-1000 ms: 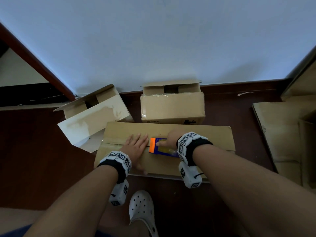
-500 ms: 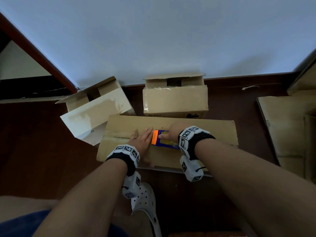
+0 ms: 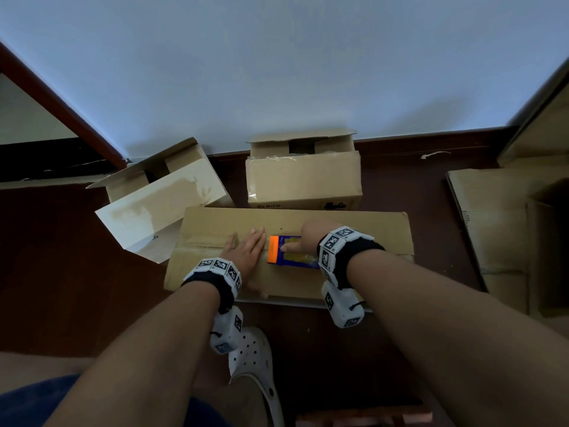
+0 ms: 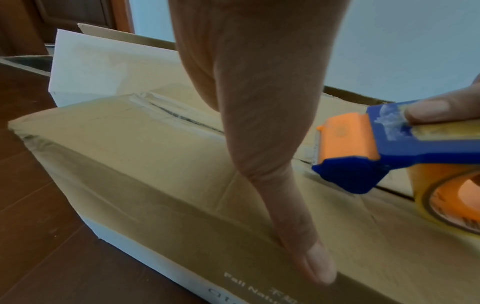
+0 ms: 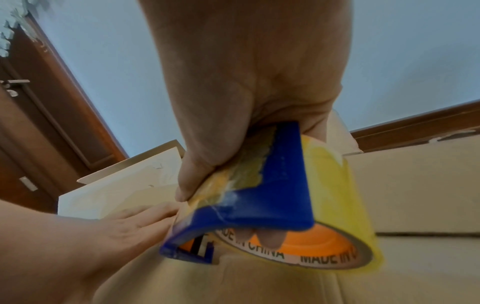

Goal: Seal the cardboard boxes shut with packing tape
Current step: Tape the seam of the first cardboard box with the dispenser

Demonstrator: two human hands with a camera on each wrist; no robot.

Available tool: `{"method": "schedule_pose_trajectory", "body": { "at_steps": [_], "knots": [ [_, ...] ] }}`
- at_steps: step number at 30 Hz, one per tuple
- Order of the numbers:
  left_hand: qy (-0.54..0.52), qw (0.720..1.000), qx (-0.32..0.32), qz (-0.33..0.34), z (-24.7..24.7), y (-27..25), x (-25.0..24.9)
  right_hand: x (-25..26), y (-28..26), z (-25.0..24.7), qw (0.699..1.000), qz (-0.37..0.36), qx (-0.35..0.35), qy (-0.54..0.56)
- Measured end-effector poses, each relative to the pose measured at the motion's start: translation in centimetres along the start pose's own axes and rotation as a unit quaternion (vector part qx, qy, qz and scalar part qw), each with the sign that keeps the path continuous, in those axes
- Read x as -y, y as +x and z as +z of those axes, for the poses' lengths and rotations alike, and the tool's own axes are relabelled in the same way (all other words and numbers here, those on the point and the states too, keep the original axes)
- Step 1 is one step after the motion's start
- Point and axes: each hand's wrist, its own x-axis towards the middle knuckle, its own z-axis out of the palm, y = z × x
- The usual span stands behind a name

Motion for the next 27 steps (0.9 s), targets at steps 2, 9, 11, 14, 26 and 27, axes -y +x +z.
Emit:
{"method": "schedule_pose_trajectory", "body": {
  "at_steps": [2, 9, 11, 14, 26, 27],
  "knots": [
    [-0.003, 1.0, 0.009, 0.0, -0.2, 0.0, 0.0, -0.7, -0.2, 0.1, 1.0, 0.003, 0.004, 0.018],
    [0.004, 1.0, 0.028, 0.002, -0.6, 0.2, 0.0, -8.7, -2.5, -0.9, 0.997, 0.069, 0.009, 0.022],
    [0.011, 0.999, 0.032, 0.003, -0.8, 0.0, -0.1, -10.2, -3.6, -0.9, 0.996, 0.084, 0.009, 0.007],
    [0.023, 0.999, 0.037, -0.001, -1.2, -0.1, -0.4, -10.9, -4.2, -0.4, 0.996, 0.083, 0.006, 0.017],
    [0.026, 0.998, 0.048, -0.008, -1.5, -0.2, -0.6, -10.6, -3.0, 0.9, 0.994, 0.082, -0.026, 0.072],
    [0.024, 0.999, 0.048, -0.006, -1.4, -0.2, -0.5, -10.6, -2.9, 1.0, 0.994, 0.082, -0.021, 0.074]
  ]
}}
